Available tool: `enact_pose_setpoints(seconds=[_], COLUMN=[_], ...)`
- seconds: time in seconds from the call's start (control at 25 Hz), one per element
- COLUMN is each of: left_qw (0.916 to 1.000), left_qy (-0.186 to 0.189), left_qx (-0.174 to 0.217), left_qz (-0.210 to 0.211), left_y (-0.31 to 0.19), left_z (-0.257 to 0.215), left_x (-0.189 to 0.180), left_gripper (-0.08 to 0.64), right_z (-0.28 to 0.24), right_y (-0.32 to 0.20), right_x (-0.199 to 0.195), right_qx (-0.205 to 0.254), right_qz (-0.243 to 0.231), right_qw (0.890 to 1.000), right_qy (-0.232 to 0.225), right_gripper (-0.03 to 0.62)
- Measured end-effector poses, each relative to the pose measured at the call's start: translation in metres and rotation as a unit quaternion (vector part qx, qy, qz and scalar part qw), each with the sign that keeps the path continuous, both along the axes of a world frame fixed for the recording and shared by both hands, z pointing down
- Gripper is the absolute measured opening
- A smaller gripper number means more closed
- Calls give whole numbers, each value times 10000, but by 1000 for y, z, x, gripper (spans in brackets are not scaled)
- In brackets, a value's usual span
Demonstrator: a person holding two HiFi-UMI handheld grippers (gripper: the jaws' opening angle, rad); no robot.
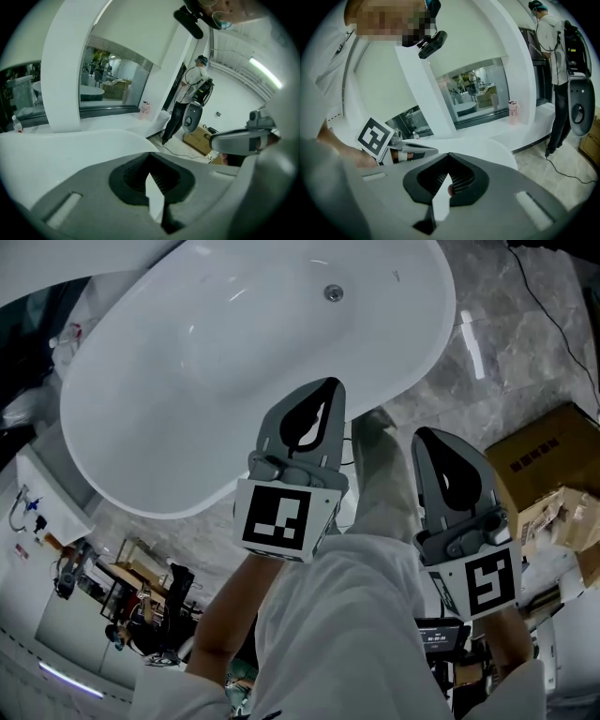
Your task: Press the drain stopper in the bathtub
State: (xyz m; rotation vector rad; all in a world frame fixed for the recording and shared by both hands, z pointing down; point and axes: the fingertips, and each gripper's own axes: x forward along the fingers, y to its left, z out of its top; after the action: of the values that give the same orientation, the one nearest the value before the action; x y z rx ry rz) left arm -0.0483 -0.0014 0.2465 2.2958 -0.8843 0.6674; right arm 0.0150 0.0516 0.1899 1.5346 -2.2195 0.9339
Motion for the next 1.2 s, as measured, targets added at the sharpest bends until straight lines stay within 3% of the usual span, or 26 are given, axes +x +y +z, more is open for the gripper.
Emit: enact_pose_setpoints(seconds=[0.48, 0.68, 0.92, 1.2], left_qw=[9975, 9967, 9967, 9957], left_qy=[-216, -319, -420, -500], left_qx=[-581, -640, -584, -714], left_qz=[-332, -379, -386, -303], left_y=[-10, -17, -33, -43], left_z=[136, 189, 245, 313], left_x=[-8, -1, -7, 8], left_gripper=[0, 0, 0, 0], right_z=[109, 164, 217, 284], right_y=[-41, -51, -63, -69], right_x=[7, 19, 6, 12], right_qx=[135, -45, -109, -417], right_qz=[-280, -58, 166, 761], right_qw=[9994, 10000, 9997, 9956], right_qy=[129, 26, -111, -346], right_gripper=[6, 6, 6, 6])
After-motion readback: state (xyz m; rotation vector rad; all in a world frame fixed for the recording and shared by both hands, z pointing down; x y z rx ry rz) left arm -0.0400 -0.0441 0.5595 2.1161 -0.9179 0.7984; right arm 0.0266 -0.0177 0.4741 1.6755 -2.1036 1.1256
